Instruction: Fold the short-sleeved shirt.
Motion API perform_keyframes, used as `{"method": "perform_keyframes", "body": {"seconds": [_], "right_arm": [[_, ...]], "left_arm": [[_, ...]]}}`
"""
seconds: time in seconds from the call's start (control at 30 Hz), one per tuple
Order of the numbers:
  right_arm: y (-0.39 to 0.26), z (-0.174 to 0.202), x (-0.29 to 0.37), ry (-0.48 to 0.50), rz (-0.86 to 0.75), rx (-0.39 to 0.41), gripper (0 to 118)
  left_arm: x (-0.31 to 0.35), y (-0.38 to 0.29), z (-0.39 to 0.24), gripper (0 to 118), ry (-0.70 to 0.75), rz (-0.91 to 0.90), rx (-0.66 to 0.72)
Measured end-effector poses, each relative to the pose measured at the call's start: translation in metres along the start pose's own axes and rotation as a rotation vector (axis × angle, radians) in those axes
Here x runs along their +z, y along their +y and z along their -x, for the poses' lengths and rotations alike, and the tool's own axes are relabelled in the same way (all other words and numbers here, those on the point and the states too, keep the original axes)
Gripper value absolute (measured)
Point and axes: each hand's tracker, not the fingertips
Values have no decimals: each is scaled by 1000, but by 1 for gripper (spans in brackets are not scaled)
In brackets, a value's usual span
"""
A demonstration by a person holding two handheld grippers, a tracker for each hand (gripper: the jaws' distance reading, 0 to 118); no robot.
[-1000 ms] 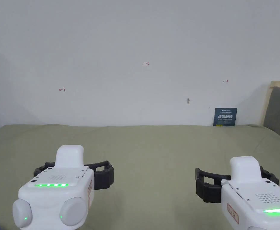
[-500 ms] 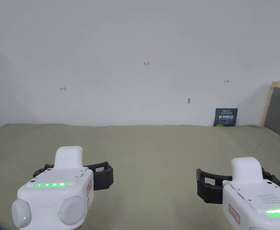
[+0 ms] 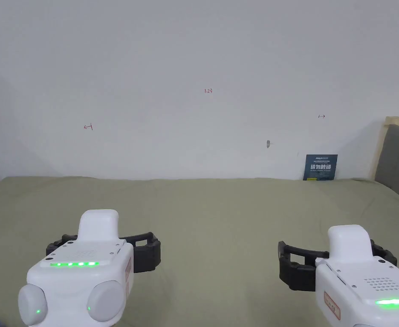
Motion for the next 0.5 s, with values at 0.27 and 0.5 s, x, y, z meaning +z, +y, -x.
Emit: {"method": "perform_keyframes", "body": {"seconds": [0.27, 0.5], "right_arm": [[2, 1, 0, 4, 1, -4, 118], [-1, 1, -1, 8, 9, -12, 118]], "left_arm": [[-1, 0, 2, 118, 4, 10, -2], [-2, 2, 2, 118, 4, 53, 28]]}}
